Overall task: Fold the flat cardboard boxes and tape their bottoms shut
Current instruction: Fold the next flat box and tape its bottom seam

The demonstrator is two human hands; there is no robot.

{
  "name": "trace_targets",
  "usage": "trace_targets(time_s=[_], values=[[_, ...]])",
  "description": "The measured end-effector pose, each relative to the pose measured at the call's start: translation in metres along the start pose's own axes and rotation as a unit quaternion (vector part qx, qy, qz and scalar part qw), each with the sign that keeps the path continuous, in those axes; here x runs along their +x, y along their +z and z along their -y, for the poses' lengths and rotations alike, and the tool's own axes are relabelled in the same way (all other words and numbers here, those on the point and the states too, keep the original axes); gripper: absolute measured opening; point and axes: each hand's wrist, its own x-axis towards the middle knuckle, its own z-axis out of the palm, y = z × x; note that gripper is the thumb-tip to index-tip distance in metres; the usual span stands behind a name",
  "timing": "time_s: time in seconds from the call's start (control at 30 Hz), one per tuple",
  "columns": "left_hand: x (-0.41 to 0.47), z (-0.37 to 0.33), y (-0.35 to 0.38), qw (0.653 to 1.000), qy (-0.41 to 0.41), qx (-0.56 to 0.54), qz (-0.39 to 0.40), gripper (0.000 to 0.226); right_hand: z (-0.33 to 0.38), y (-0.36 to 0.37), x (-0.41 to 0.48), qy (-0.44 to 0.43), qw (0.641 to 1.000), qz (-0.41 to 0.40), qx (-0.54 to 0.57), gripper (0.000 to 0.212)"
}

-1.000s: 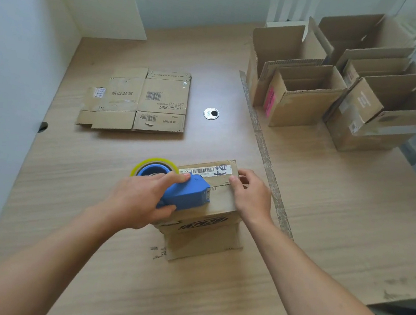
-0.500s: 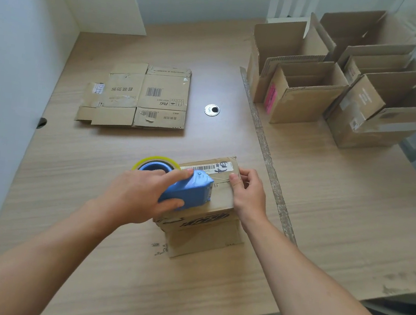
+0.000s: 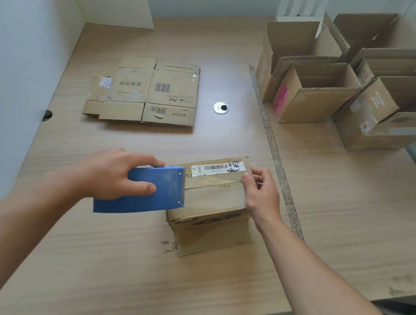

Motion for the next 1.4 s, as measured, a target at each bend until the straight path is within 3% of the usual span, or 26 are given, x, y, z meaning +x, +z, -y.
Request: trace_targets(time_s=[0.1,0.33,0.63,0.77,0.83,0.9,1.0,1.1,1.17,1.33,1.4], values=[[-0.002,0.013,-0.004,0.998,-0.008,-0.06,0.03,0.065,0.0,0.0,0.001,-0.009,0.999,-0.006,-0.03,0.009],[-0.009,0.05,-0.004,0.983,-0.026,-0.163,0.075,0.034,0.001,0.0,0.0,-0.009,0.995,-0.011,-0.104,0.01],[-0.009,0.083,0.011,0.959,-0.022,-0.259,0.11,0.045,0.009,0.0,-0.006,0.01,0.993,-0.03,-0.113,0.014],[0.0,0.091,0.025,0.959,-0.018,-0.261,0.112,0.027,0.019,0.001,-0.008,0.028,0.99,-0.029,-0.135,0.025],[0.005,0.093,0.031,0.956,-0.018,-0.268,0.116,0.027,0.025,0.003,-0.01,0.027,0.971,-0.051,-0.231,0.031],[0.01,0.094,0.037,0.957,-0.017,-0.266,0.119,0.032,0.033,0.01,-0.016,0.004,0.931,-0.104,-0.35,0.031],[0.016,0.093,0.047,0.957,-0.015,-0.261,0.122,0.037,0.045,0.021,-0.028,-0.114,0.884,-0.136,-0.433,0.022],[0.02,0.094,0.057,0.954,-0.014,-0.274,0.12,0.036,0.053,0.032,-0.042,-0.22,0.862,-0.076,-0.45,0.015],[0.021,0.095,0.062,0.952,-0.011,-0.284,0.113,0.034,0.054,0.041,-0.053,-0.245,0.855,-0.014,-0.457,0.027],[0.02,0.091,0.077,0.94,-0.001,-0.326,0.101,0.043,0.046,0.056,-0.071,-0.104,0.852,0.114,-0.5,0.083],[0.017,0.089,0.084,0.931,-0.001,-0.35,0.098,0.042,0.048,0.066,-0.072,-0.089,0.852,0.123,-0.501,0.079]])
